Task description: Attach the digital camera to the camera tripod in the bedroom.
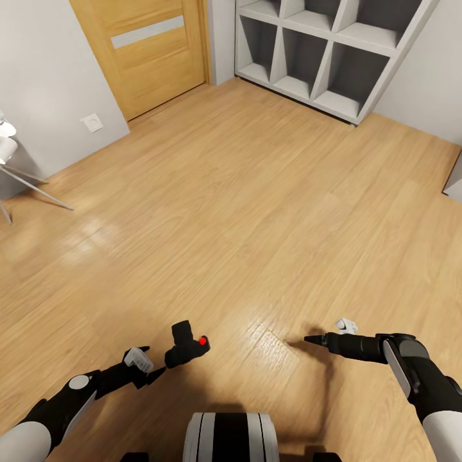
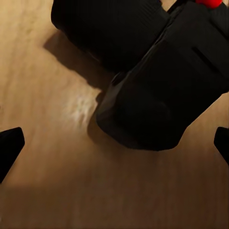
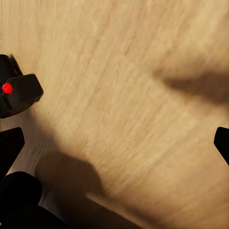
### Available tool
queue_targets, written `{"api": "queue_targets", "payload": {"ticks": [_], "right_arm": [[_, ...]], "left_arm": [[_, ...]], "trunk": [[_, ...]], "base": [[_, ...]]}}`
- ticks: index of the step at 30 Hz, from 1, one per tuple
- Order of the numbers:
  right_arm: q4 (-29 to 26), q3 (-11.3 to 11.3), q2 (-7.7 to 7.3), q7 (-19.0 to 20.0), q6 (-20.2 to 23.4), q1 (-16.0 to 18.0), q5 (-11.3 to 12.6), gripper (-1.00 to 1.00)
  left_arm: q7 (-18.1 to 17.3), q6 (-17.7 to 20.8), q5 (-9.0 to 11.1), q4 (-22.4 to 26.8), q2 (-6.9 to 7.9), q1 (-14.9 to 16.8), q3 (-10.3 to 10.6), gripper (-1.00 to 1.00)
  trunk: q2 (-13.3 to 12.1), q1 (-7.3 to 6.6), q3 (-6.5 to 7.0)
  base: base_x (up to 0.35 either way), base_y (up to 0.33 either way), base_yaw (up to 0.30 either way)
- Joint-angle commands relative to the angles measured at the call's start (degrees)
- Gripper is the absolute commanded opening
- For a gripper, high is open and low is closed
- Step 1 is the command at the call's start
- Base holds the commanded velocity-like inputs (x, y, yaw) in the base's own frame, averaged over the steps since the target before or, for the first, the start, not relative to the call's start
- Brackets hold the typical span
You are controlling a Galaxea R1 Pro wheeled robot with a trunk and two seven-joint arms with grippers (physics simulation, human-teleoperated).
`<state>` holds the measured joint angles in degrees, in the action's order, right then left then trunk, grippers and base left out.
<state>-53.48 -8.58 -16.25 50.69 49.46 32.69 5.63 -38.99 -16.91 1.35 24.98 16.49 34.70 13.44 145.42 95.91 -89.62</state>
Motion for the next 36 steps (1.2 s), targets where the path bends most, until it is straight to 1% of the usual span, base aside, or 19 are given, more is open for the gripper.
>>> {"api": "queue_targets", "payload": {"ticks": [1,3,4,5,8,12,16,21,26,32,36], "right_arm": [[0.0,0.0,-0.01,-0.1,0.4,0.0,0.4,1.00],[0.0,0.0,-0.01,-0.1,0.4,0.0,0.4,1.00],[0.0,0.0,-0.01,0.0,0.4,0.0,0.4,1.00],[0.0,0.0,-0.01,0.0,0.4,0.0,0.4,1.00],[0.0,0.0,-0.01,0.0,0.4,0.0,0.4,1.00],[0.0,0.0,-0.01,0.0,0.4,0.0,0.4,1.00],[0.0,0.0,-0.01,0.0,0.4,0.0,0.4,1.00],[0.0,0.0,-0.01,0.0,0.4,0.0,0.3,1.00],[0.0,0.0,-0.01,0.0,0.3,0.0,0.3,1.00],[0.0,0.0,0.07,-0.1,0.3,0.0,0.3,1.00],[0.0,-0.1,0.02,-0.1,0.3,0.0,0.7,1.00]], "left_arm": [[0.0,-0.5,0.1,0.0,0.05,0.0,0.3,1.00],[-0.1,-1.5,0.1,0.1,0.04,0.0,0.3,1.00],[-0.2,-3.9,0.1,0.1,0.04,0.1,0.3,1.00],[-0.3,-4.8,0.1,0.1,0.04,0.1,0.3,1.00],[-0.4,-5.6,0.0,0.1,0.04,0.0,0.4,1.00],[-0.5,-5.9,-0.2,0.1,0.04,0.1,0.4,1.00],[-0.6,-5.9,-1.7,0.1,0.04,0.1,1.6,1.00],[-0.6,-5.9,-2.5,0.0,0.04,0.1,2.7,1.00],[-0.6,-5.9,-2.6,0.0,0.04,0.0,3.4,1.00],[-0.6,-5.9,-2.6,-0.2,-0.01,0.0,5.3,1.00],[-0.7,-5.9,-2.6,-0.1,-0.04,0.0,5.9,1.00]], "trunk": [[0.0,-0.01,-0.03],[0.0,-0.01,-0.03],[0.0,-0.01,-0.03],[0.0,-0.01,-0.03],[0.0,-0.01,-0.03],[0.0,-0.01,-0.03],[0.0,-0.01,-0.03],[0.0,-0.01,-0.03],[0.0,-0.01,-0.03],[0.0,-0.01,-0.03],[0.0,-0.01,-0.03]], "base": [[0.000,0.000,0.000],[0.000,0.000,0.000],[0.000,0.000,0.000],[0.000,0.000,0.000],[0.000,0.000,0.000],[0.000,0.000,0.000],[0.000,0.000,0.000],[0.000,0.000,0.000],[0.000,0.000,0.000],[0.000,0.000,0.000],[0.000,0.000,0.000]]}}
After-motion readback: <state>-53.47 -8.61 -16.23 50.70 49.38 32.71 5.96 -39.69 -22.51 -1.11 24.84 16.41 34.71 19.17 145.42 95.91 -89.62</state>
